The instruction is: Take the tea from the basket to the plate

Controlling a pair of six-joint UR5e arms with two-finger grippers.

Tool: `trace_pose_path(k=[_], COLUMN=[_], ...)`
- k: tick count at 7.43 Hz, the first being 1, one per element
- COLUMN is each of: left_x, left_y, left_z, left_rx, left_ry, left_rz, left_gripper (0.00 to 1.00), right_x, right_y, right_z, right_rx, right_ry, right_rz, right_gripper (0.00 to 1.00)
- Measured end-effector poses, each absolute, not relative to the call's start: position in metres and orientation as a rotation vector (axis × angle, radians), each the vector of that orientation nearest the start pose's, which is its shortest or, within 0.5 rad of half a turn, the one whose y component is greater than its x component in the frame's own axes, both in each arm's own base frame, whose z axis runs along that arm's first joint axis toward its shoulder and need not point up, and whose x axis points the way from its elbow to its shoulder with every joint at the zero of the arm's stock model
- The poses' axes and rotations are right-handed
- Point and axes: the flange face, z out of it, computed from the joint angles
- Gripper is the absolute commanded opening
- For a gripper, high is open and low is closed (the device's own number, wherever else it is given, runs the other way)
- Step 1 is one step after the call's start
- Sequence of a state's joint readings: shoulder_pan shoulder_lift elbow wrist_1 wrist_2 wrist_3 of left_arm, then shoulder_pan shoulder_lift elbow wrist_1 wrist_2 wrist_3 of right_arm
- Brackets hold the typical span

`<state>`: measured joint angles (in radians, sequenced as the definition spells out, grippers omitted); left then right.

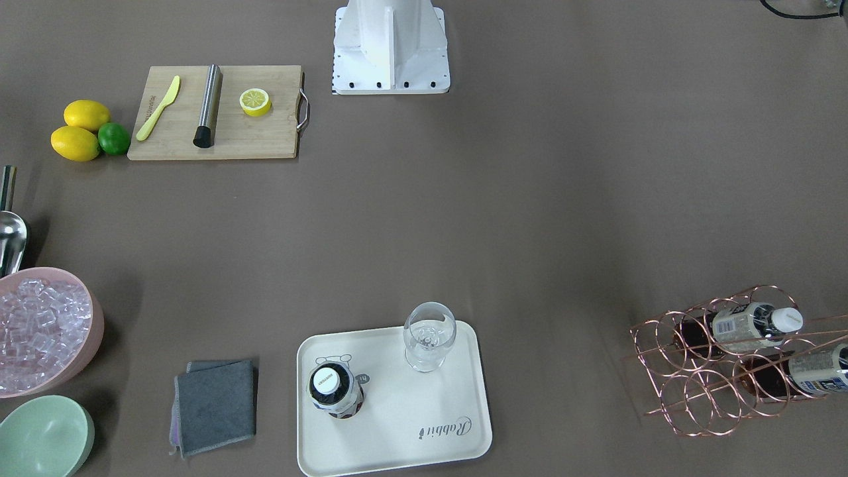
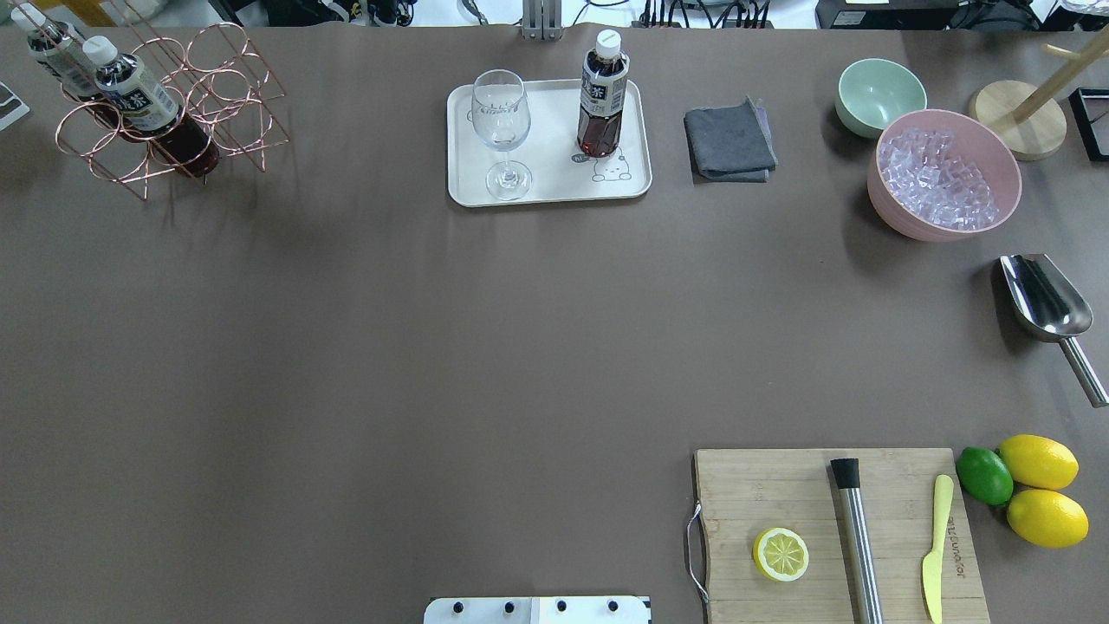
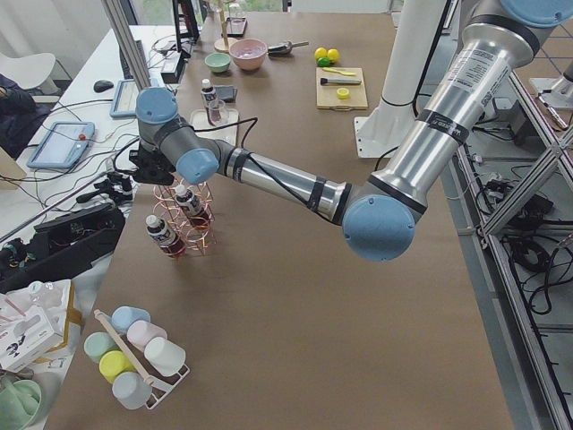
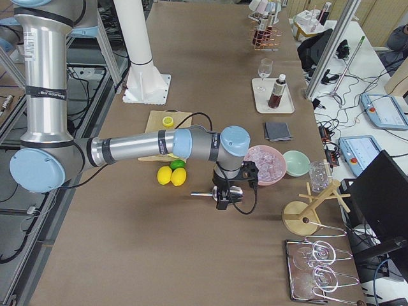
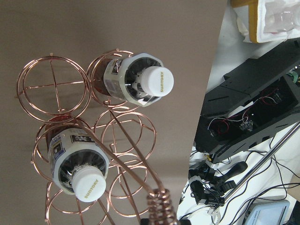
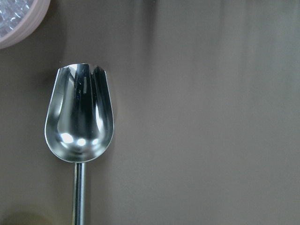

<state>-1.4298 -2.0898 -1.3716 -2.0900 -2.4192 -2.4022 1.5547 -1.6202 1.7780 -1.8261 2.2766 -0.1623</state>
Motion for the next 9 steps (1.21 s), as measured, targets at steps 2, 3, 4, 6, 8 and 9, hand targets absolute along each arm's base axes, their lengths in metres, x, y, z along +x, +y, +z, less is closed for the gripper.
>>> trace_pose_path(k=[2,3,4,6,8,9], left_x=[0.051,0.057,0.06,0.061,0.061,0.061], left_y=[-0.699,-0.698,-0.697,-0.697,-0.697,-0.698], left_z=[0.386,0.39,0.393,0.394,0.393,0.391], left_rx=[-0.601,-0.596,-0.593,-0.59,-0.587,-0.582], left_ry=[1.121,1.124,1.124,1.125,1.129,1.132], left_rz=[-1.629,-1.619,-1.615,-1.614,-1.611,-1.61], left_gripper=[0.0,0.0,0.0,0.0,0.98,0.98], right_x=[0.07,0.073,0.076,0.078,0.079,0.079], right_y=[-0.459,-0.459,-0.459,-0.463,-0.464,-0.464], right_z=[0.624,0.628,0.629,0.624,0.622,0.621], right_rx=[-0.042,-0.039,-0.034,-0.024,-0.019,-0.018], right_ry=[-0.711,-0.709,-0.708,-0.707,-0.708,-0.708], right_rz=[-0.163,-0.175,-0.178,-0.176,-0.173,-0.173], right_gripper=[1.0,1.0,1.0,1.0,1.0,1.0])
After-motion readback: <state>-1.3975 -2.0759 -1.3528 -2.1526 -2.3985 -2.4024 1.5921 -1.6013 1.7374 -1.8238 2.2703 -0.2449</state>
